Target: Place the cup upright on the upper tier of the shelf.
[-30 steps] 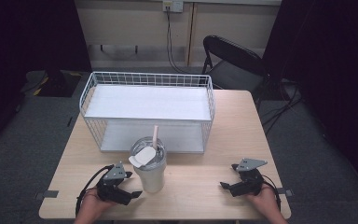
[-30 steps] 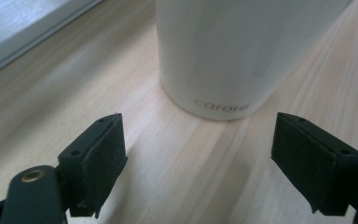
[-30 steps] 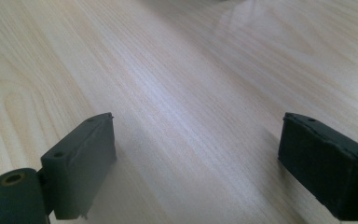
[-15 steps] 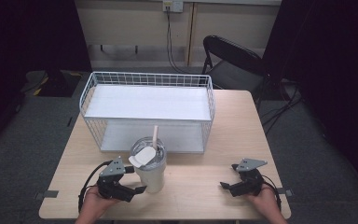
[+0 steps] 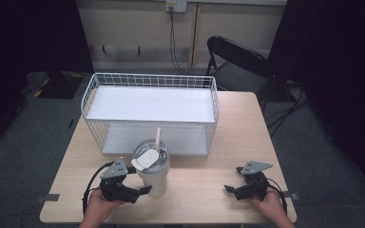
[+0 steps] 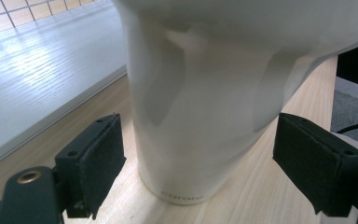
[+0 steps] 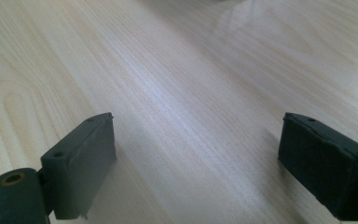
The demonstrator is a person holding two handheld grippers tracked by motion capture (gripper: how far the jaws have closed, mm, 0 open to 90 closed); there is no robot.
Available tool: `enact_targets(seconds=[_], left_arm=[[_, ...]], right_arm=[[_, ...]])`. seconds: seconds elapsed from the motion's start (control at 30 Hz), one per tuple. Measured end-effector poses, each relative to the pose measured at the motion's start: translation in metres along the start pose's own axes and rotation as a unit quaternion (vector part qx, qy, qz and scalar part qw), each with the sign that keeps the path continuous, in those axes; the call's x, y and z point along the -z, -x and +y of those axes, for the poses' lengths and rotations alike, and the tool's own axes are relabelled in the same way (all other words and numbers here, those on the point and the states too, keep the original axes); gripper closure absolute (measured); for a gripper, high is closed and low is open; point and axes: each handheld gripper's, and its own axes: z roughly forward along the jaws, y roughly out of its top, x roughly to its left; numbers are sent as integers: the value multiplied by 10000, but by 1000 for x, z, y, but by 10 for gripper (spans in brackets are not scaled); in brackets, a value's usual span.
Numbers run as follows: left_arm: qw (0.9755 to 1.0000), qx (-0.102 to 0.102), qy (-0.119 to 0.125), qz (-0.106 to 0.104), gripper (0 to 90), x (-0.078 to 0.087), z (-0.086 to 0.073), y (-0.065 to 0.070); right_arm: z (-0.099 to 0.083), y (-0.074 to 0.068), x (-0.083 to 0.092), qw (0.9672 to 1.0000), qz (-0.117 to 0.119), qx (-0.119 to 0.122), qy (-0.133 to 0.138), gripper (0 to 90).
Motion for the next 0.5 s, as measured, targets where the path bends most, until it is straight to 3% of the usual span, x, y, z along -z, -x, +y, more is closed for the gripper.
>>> enact_targets(seconds=[0.23, 0.5], left_arm=[[9999, 31, 113, -2, 156, -1, 2, 2], [9991, 111, 408, -55, 149, -1, 5, 4]], right_arm=[[0, 0, 0, 10000, 1, -4, -1, 105], [0, 0, 0, 10000, 1, -3, -1, 105]])
